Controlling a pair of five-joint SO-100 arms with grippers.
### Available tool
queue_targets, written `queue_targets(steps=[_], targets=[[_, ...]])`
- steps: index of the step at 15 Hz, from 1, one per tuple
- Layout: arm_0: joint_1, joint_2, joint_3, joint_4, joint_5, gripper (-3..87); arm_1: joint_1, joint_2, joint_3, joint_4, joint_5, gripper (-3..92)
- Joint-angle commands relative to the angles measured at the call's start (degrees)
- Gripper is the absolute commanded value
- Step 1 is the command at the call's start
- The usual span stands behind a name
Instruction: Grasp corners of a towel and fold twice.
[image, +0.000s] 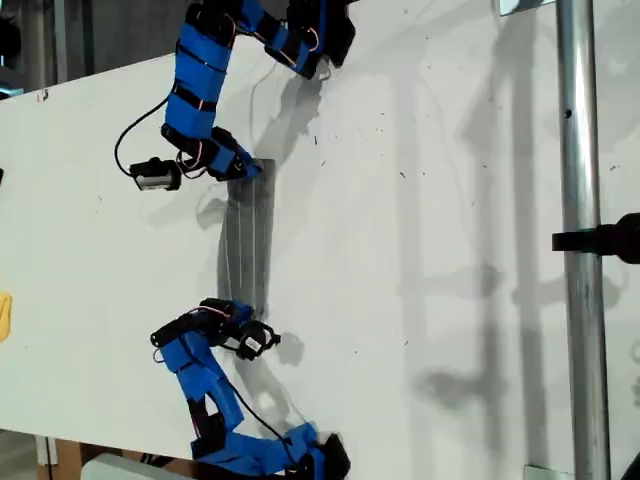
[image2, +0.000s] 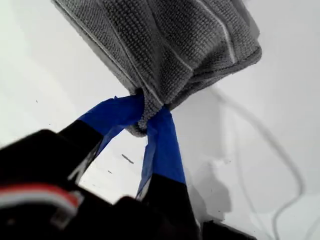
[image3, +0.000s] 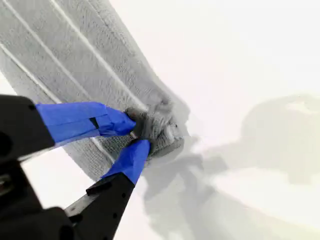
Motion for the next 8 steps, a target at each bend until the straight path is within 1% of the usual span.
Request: queue_targets(steps=[1,4,5,6,7,8], targets=[[-1.0,-1.1,-1.2,-0.5,-0.1,3.6,0.8,-4.0,0.4,-5.7,0.8,-0.3],[-4.6,-4.4,-1.3,-1.7,-0.2,5.6,1.6,-9.5,-0.6,-11.1,0.8,-0.3],[-5.7,-4.3,-1.1,-1.6,-0.3,6.8,1.0,-9.2,-1.4,-10.8,0.8,6.6],[-6.7,-3.7,-1.1,-0.3,-0.7,9.2,0.2,-7.5,-1.5,-9.8,0.8,14.0],[-7.1,-2.2,-0.5,1.0,-1.1,14.5,-0.7,-4.8,-1.5,-8.3,0.8,17.6],[-7.5,-0.1,0.7,1.4,-1.2,18.1,-1.5,-1.5,-1.1,-6.3,0.8,23.4]])
